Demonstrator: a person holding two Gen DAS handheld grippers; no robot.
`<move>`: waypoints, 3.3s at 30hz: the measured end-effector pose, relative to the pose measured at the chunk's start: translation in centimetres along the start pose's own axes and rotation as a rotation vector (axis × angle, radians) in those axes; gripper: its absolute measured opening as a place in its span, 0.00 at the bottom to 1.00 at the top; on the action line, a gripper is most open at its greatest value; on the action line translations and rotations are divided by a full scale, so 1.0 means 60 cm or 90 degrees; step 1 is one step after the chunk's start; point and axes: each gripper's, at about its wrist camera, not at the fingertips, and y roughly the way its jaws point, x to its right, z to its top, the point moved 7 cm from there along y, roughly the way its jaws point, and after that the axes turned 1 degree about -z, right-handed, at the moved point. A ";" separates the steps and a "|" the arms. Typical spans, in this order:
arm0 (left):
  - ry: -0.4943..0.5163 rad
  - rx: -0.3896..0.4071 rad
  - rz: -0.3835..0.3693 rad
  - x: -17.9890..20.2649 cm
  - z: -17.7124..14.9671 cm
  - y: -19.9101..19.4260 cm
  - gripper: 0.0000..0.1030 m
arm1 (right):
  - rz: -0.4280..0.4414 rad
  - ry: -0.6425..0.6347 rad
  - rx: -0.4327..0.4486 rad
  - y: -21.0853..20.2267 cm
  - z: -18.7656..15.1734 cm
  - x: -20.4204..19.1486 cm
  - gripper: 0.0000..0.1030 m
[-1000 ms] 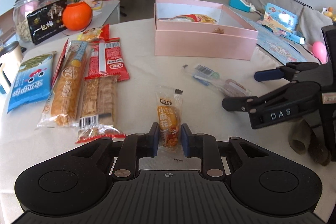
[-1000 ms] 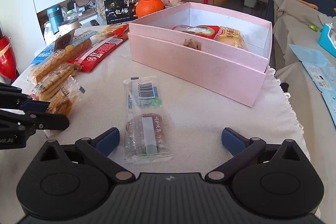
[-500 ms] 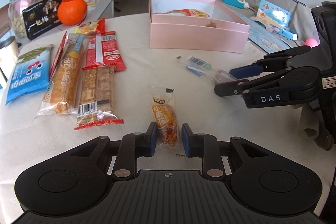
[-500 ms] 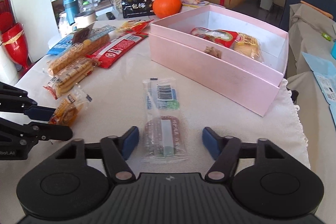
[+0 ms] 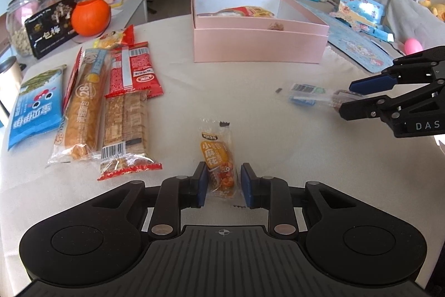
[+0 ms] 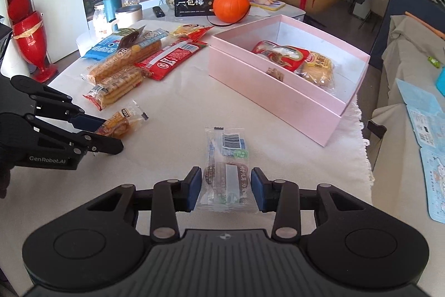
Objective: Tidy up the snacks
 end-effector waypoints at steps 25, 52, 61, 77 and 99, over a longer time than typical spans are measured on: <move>-0.106 0.173 -0.124 -0.007 0.300 0.062 0.30 | 0.002 0.083 -0.028 0.022 -0.022 0.060 0.45; -0.251 0.185 0.097 -0.195 0.026 -0.084 0.30 | -0.063 0.170 0.094 0.014 0.256 0.155 0.60; -0.322 0.250 0.177 -0.269 0.001 -0.071 0.30 | 0.062 0.118 0.001 0.116 0.214 -0.022 0.60; -0.367 0.291 0.197 -0.297 -0.028 -0.082 0.30 | 0.167 0.110 -0.073 0.273 0.340 -0.247 0.11; -0.146 0.209 0.067 -0.116 0.033 -0.052 0.30 | 0.051 0.130 -0.078 0.124 0.082 -0.015 0.26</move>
